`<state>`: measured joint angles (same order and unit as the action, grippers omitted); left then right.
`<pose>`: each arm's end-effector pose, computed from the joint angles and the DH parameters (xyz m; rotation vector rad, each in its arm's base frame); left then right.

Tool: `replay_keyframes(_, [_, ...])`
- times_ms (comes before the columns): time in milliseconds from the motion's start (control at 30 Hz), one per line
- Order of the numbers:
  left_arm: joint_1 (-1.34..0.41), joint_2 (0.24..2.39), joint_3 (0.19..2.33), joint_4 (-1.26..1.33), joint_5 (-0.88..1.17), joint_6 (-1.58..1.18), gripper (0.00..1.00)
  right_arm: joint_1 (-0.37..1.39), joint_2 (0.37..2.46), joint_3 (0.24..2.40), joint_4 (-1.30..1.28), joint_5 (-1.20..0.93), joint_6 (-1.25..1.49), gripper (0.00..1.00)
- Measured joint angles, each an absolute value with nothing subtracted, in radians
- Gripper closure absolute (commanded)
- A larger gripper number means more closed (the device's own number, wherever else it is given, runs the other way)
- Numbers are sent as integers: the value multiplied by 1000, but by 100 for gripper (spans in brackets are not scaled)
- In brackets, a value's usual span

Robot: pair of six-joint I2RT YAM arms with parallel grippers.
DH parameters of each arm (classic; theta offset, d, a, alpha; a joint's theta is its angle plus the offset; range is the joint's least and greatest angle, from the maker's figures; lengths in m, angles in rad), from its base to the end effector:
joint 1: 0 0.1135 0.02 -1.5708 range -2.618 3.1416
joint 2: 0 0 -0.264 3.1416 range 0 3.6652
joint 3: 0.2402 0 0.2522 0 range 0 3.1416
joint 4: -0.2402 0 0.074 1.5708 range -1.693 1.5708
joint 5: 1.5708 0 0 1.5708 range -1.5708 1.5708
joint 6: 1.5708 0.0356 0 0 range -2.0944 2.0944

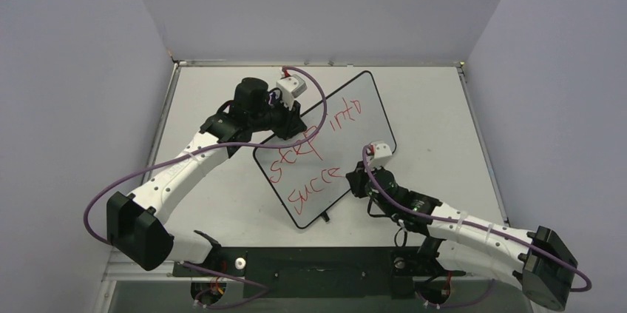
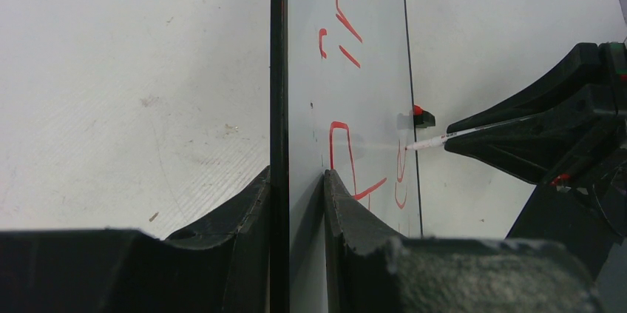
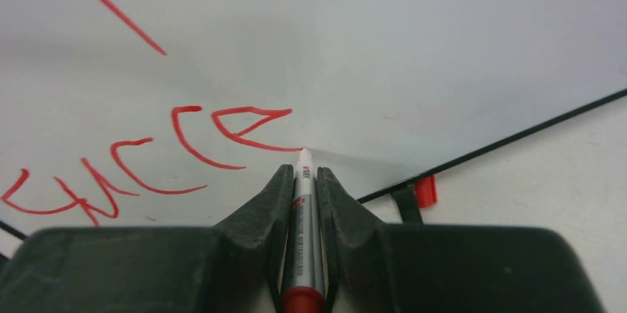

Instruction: Write a sentence on the whiteboard

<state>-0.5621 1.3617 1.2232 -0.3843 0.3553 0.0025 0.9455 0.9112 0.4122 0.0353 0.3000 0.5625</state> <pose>0.2550 -0.1752 0.3437 0.8038 1.9797 -0.7059 0.1248 0.1549 0.2093 -0.2037 2.0639 0.6461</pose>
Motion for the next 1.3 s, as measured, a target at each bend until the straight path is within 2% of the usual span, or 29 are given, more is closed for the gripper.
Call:
replay_keyframes(400, [-562,1360,1223,-384,356,2,100,916,863,525,-83,336,480,100])
replay_keyframes(567, [-564,1357,1223,-384,356,2,100,915,834,573,-63,336,446,100])
replay_keyframes(1300, [-564,1354,1222,-384,356,2,100,811,960,572,54,280,438,100])
